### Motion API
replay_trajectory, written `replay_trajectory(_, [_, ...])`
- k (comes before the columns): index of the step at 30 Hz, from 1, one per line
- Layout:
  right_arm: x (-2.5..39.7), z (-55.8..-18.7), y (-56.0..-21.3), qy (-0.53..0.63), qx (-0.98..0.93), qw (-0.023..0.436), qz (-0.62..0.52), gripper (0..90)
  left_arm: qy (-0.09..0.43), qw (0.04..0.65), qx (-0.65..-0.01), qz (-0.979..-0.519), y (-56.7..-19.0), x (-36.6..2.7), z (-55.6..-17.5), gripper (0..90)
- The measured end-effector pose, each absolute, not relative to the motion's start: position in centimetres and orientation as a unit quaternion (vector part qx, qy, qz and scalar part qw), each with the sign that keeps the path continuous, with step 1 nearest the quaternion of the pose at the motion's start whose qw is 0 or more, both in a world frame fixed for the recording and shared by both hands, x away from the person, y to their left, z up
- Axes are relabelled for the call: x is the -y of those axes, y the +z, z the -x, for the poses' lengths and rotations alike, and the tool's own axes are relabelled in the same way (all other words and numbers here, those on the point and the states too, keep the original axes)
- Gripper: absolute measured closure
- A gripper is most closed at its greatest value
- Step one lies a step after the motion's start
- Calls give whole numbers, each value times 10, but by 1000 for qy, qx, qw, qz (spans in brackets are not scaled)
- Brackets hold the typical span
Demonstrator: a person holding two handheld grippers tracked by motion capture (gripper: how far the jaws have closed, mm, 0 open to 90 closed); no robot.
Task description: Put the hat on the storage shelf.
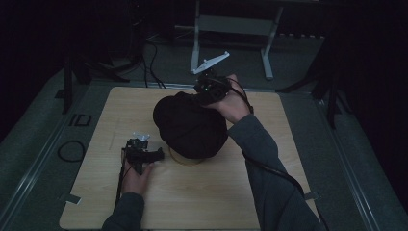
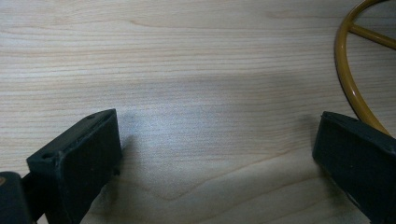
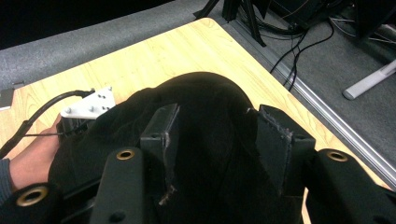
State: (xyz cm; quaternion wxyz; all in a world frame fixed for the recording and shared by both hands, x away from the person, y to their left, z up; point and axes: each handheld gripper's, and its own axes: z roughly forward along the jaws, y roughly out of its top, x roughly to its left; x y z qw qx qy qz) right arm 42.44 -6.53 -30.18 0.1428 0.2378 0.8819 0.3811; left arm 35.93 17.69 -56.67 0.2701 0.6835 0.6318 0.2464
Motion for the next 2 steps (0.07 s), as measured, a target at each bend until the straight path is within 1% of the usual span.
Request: replay_trajectory(2, [68, -422, -301, 383, -882, 143, -234, 486, 246, 270, -632, -684, -567, -177, -359, 7])
